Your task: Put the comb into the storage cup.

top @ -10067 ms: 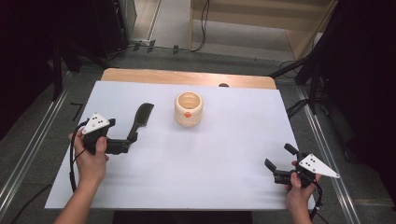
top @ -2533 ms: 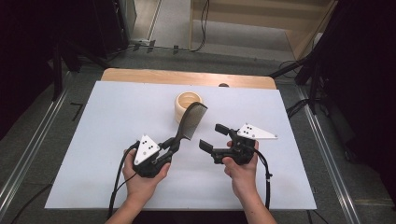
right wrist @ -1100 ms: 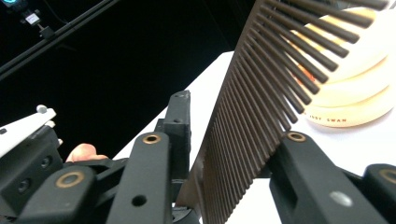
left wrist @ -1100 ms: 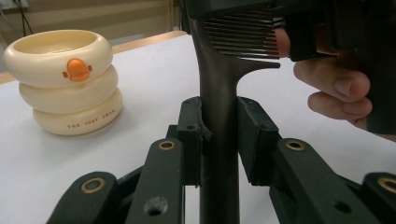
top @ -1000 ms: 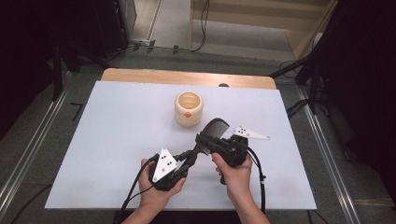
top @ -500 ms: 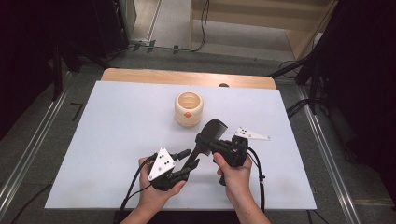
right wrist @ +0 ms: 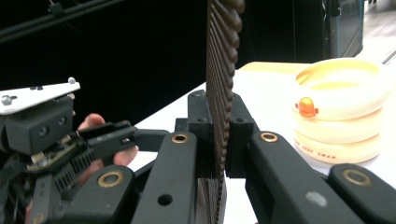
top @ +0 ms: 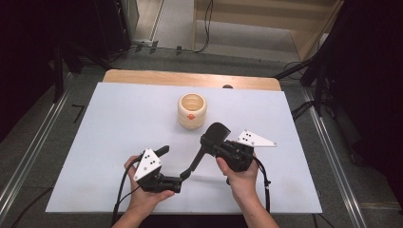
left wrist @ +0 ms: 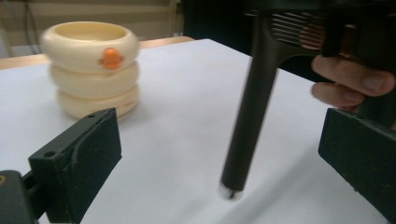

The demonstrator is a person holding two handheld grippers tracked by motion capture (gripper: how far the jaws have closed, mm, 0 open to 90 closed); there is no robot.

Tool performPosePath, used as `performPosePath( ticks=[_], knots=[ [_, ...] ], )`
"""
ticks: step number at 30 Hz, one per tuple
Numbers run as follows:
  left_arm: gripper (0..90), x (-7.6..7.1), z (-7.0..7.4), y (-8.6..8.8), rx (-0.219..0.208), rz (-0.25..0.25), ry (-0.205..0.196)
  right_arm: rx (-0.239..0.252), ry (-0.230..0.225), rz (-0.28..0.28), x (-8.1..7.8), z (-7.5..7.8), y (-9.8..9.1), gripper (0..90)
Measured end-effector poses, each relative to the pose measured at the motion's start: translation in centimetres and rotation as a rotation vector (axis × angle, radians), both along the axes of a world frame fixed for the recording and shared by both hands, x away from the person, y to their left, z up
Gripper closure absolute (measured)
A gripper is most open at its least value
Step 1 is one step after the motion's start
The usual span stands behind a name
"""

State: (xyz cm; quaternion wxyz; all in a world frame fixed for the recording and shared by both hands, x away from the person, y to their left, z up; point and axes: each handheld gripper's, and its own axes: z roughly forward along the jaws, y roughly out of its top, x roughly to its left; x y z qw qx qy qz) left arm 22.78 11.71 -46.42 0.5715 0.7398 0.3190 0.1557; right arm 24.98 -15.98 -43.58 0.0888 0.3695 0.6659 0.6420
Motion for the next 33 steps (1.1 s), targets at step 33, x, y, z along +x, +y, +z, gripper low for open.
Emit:
performPosePath(
  ticks=[33],
  knots=[
    [0.0, 1.0, -0.8, 10.4, 0.01, 0.15, -0.073, -0.056, -0.06, -0.032, 2.6, 2.4, 0.5, 82.6]
  ],
)
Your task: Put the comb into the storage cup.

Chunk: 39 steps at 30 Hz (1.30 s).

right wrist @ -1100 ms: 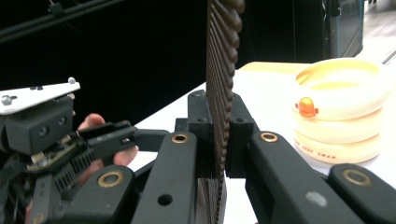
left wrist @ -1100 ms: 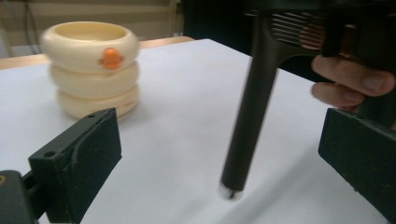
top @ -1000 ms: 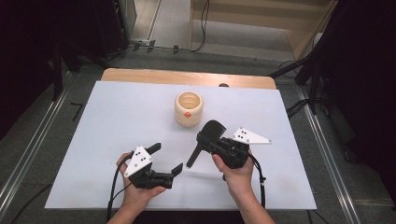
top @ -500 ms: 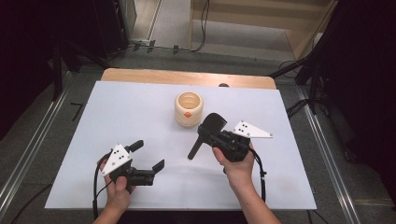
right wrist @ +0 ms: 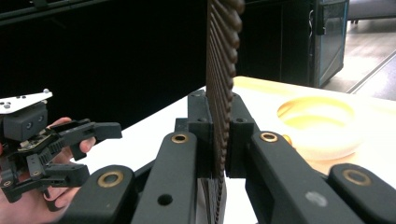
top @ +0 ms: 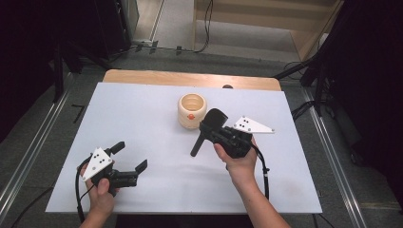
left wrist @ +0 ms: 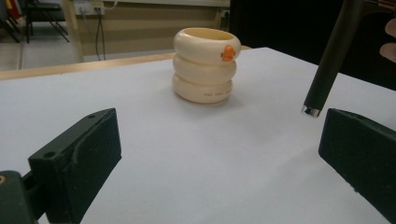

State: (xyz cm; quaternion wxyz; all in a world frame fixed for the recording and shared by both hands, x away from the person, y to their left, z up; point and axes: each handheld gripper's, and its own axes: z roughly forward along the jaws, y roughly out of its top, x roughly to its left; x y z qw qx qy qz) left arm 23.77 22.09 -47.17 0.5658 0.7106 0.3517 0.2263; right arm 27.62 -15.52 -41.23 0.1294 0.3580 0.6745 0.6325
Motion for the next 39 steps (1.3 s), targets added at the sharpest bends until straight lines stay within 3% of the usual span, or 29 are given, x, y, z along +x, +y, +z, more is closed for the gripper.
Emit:
performPosePath(
  ticks=[6, 16, 33, 39],
  knots=[
    [0.0, -0.2, 0.0, 2.0, -0.001, 0.02, -0.025, -0.002, -0.003, 0.015, 0.4, 0.4, 0.1, 82.6],
    [0.0, -0.2, -0.6, 4.6, 0.013, 0.069, -0.015, -0.014, -0.009, 0.007, 1.2, 0.9, 0.3, 82.6],
    [0.0, -0.3, -0.8, 7.5, 0.026, 0.129, -0.023, -0.023, -0.018, -0.003, 2.6, 1.8, 0.2, 82.6],
    [0.0, -0.2, -1.0, 8.2, 0.006, 0.139, -0.011, -0.024, -0.024, -0.021, 3.1, 2.2, 0.3, 82.6]
  ],
)
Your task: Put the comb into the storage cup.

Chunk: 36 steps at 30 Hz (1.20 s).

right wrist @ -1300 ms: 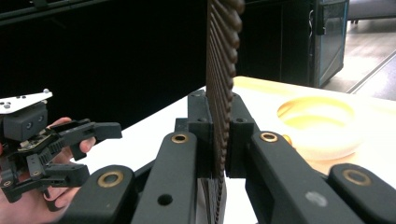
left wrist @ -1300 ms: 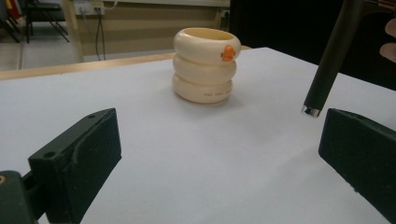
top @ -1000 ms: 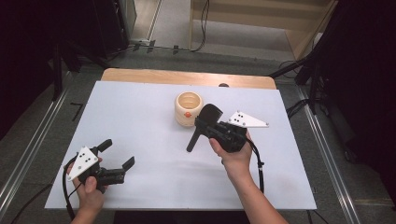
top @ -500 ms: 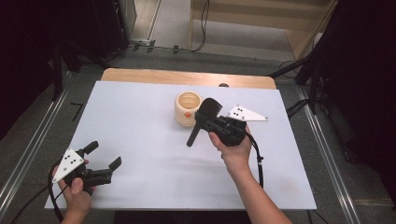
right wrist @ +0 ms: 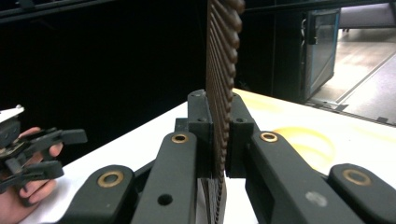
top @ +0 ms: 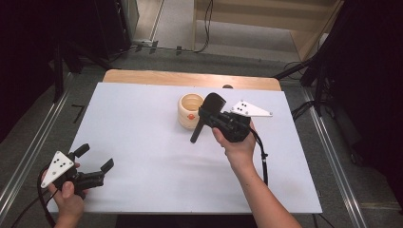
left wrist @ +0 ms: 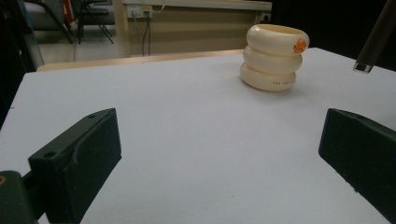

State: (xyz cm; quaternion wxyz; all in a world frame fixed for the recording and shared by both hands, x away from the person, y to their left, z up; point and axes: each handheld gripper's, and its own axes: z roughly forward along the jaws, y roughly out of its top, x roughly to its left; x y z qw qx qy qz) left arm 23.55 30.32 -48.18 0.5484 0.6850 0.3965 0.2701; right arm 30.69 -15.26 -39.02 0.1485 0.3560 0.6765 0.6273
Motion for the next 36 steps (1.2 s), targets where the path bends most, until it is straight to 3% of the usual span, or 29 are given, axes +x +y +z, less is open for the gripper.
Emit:
performPosePath(
  ticks=[17, 36],
  knots=[
    [0.0, -0.1, -0.4, -0.3, 0.001, -0.005, 0.006, -0.002, -0.002, -0.028, 1.6, 0.6, 0.0, 82.5],
    [0.0, -0.1, -0.4, -0.3, -0.008, -0.009, 0.011, -0.005, -0.011, -0.055, 3.6, 2.4, 0.2, 82.5]
  ],
)
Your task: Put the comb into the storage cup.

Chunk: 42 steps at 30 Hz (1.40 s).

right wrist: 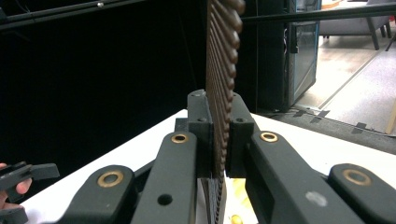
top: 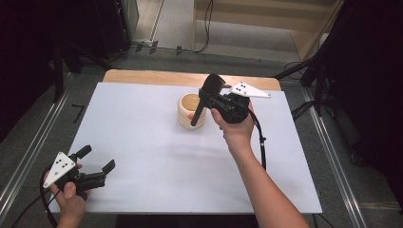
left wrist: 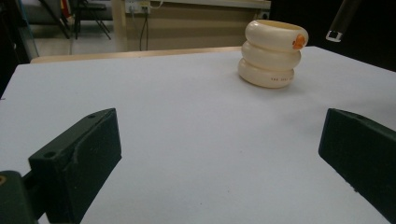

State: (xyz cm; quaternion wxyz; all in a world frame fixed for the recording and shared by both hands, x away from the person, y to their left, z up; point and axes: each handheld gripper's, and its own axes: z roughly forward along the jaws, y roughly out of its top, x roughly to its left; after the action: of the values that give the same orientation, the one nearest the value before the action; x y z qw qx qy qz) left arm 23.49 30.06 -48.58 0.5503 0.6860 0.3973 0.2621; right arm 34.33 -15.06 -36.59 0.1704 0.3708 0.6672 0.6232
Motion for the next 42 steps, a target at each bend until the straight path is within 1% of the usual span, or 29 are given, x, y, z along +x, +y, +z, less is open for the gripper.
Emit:
performPosePath(
  ticks=[7, 12, 16, 19, 24, 29, 31, 37, 38, 40, 42],
  knots=[
    [0.0, 0.0, 0.0, 0.0, 0.004, -0.002, -0.002, 0.001, -0.008, -0.014, 0.7, 0.7, 0.0, 82.5],
    [0.0, 0.0, 0.0, 0.0, 0.006, -0.004, -0.001, 0.001, -0.002, -0.027, 1.2, 1.2, 0.1, 82.5],
    [0.0, -0.1, 0.0, -0.1, 0.011, -0.008, -0.004, -0.008, -0.007, -0.03, 1.6, 1.7, 0.2, 82.5],
    [0.0, -0.1, 0.0, -0.1, 0.009, -0.008, -0.006, -0.016, -0.007, -0.046, 1.9, 1.9, 0.2, 82.5],
    [0.0, -0.1, 0.0, -0.2, 0.016, -0.009, -0.008, -0.006, -0.003, -0.055, 2.4, 1.9, 0.1, 82.5],
    [0.0, -0.2, 0.0, -0.3, 0.026, -0.013, -0.012, -0.015, -0.002, -0.062, 3.0, 1.9, 0.4, 82.5],
    [0.0, -0.2, 0.0, -0.3, 0.022, -0.016, -0.012, -0.012, -0.006, -0.066, 3.2, 1.8, 0.4, 82.5],
    [0.0, -0.2, 0.0, -0.2, 0.015, -0.012, -0.012, -0.018, 0.005, -0.081, 4.0, 1.7, 0.7, 82.5],
    [0.0, -0.2, 0.0, -0.2, 0.014, -0.012, -0.012, -0.022, -0.002, -0.08, 4.1, 1.7, 0.7, 82.5],
    [0.0, -0.2, 0.0, -0.2, 0.015, -0.015, -0.014, -0.022, -0.002, -0.082, 4.4, 1.6, 0.7, 82.5],
    [0.0, -0.2, 0.0, -0.2, 0.015, -0.015, -0.015, -0.025, -0.007, -0.095, 4.6, 1.4, 0.7, 82.5]
  ],
)
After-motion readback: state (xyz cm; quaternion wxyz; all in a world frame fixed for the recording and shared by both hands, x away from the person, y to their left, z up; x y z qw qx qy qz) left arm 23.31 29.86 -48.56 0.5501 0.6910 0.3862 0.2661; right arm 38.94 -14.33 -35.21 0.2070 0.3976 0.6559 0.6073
